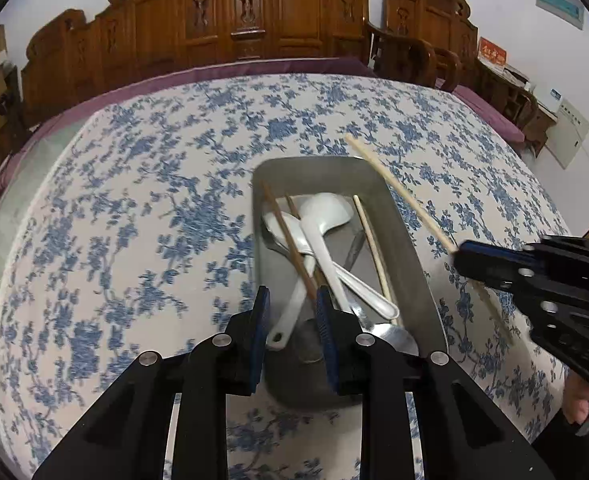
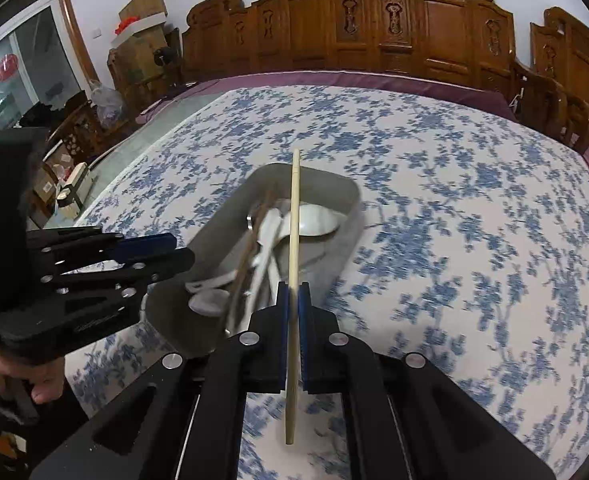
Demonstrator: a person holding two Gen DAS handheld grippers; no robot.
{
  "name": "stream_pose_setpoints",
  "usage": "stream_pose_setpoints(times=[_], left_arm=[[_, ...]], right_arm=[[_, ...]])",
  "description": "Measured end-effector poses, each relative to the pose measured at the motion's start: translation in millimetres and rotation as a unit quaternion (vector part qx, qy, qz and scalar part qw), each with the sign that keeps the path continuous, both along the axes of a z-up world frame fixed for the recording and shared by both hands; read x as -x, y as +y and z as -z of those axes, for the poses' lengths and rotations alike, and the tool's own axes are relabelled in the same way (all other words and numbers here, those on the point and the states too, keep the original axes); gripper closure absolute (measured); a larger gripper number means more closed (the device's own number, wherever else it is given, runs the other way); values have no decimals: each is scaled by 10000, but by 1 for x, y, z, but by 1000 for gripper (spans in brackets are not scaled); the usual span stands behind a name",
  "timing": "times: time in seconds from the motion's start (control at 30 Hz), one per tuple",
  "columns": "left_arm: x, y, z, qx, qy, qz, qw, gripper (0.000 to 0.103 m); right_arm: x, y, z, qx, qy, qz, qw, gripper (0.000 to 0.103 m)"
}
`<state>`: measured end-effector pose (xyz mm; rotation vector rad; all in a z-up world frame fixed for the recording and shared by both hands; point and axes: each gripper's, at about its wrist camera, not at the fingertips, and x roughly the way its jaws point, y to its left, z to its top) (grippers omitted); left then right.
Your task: Organize utensils
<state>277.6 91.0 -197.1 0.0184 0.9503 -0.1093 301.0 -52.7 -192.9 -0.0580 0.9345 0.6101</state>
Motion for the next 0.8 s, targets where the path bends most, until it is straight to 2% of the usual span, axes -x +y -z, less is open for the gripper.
stream_pose_setpoints(times=[0.43, 0.67, 0.8], left_arm=[[12, 41, -9, -56, -127, -214, 9997, 81], [14, 48, -10, -25, -155, -263, 9995, 81], [16, 47, -11, -20, -182, -251, 9995, 81]], right_arm=[[-20, 49, 22, -111, 328, 102, 9993, 97], [-24, 60, 35, 247, 368, 333, 9985, 97], [-29, 61, 43, 291, 478, 402, 9976, 97]])
